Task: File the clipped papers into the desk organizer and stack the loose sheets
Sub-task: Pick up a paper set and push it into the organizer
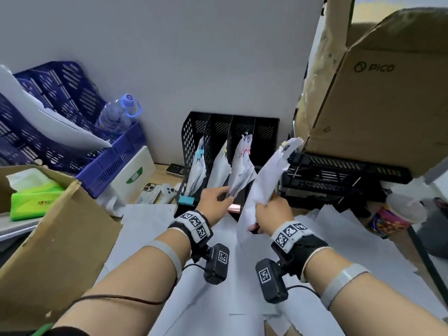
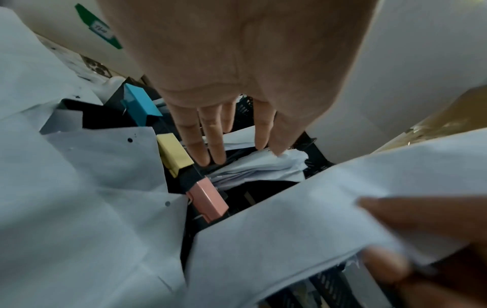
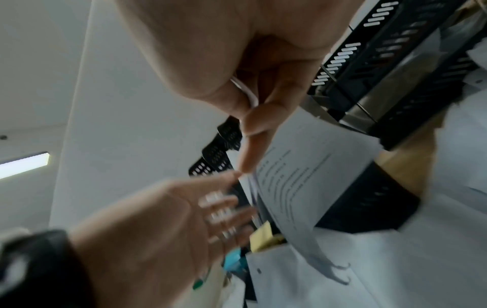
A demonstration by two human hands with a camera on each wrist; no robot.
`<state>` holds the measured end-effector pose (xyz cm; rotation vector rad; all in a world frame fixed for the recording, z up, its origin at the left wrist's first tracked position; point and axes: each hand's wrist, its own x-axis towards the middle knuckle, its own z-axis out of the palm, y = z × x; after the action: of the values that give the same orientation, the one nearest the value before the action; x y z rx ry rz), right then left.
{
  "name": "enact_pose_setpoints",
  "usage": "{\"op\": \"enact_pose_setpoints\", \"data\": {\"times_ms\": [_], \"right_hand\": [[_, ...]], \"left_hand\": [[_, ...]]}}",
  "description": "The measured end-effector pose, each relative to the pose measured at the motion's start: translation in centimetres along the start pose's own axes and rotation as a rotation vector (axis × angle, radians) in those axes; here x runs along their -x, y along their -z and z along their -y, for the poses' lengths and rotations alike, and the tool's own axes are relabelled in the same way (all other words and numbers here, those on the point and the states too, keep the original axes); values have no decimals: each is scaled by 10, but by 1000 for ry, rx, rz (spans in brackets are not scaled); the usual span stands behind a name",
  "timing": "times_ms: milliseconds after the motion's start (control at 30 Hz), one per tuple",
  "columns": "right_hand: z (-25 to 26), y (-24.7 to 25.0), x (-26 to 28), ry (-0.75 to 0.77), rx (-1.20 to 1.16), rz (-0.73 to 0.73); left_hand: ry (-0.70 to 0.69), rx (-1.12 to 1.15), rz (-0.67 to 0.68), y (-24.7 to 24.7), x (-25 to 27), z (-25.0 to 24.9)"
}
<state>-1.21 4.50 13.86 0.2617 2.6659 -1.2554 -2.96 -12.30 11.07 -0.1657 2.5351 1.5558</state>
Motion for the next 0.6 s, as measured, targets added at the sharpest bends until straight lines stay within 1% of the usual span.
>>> {"op": "enact_pose_setpoints", "data": {"times_ms": [100,200,267,300,333,400,467,533,600], "right_hand": [[26,12,-10,14,-63,-87],[55,26,-8,61,-168,-152],[73,33,-2,89,-226,-175],[80,35,1,112,-253,-177],[87,36,3,132,-264,-187],[102,38,8,172,-288,-198],[114,36,8,193,-317,-184],[119,28,2,173,-327,-132],[119,15,-12,144,-246,-68]], "left_hand": [[111,-238,67,10,-27,16],[118,-379,110,16,-52,25],[119,-478,185,17,-62,29],[116,-525,195,16,-65,31],[122,-561,176,17,-66,32],[134,-549,96,22,-69,33],[122,-474,53,32,-72,34],[85,-398,38,43,-77,35],[39,-354,14,52,-81,37]]}}
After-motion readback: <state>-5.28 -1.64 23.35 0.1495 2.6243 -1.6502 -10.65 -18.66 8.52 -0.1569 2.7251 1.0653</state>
